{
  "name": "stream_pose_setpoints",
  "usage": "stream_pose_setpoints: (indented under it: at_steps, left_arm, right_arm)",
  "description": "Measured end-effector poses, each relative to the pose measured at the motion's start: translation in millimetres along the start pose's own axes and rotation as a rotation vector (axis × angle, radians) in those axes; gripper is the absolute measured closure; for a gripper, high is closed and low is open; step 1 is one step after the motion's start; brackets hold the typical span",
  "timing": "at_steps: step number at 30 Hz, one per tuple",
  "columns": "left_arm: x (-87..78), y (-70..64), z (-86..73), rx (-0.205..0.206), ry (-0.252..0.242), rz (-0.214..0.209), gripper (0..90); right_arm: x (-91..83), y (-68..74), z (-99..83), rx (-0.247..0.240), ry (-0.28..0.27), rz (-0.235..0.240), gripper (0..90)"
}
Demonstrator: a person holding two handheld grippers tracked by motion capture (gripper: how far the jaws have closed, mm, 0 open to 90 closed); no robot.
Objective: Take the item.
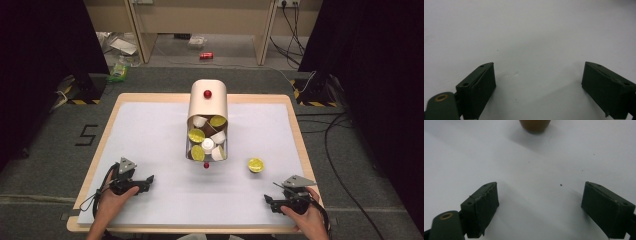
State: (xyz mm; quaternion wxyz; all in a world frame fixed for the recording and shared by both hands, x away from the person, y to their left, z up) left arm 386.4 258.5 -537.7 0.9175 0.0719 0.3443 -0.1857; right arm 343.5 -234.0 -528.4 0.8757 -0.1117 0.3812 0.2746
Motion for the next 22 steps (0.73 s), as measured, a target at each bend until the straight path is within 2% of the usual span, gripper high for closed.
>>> stream_pose_setpoints:
  at_steps: [22]
  left_arm:
    - [0.1,0.1,0.0,-0.001,0.000,0.000,11.3]
  right_arm:
    - [0.5,0.8,-1.3,-0.002,-0.004,0.002,13.5]
Point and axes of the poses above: each handheld gripper's, and its own axes: x roughly forward along the jaws, z roughly out of its top, y roughly to its left, the point moved 5 cm from there along x, roughly forward along the jaws, and after that the axes turned 1 degree about z, right-handed, at the moved point
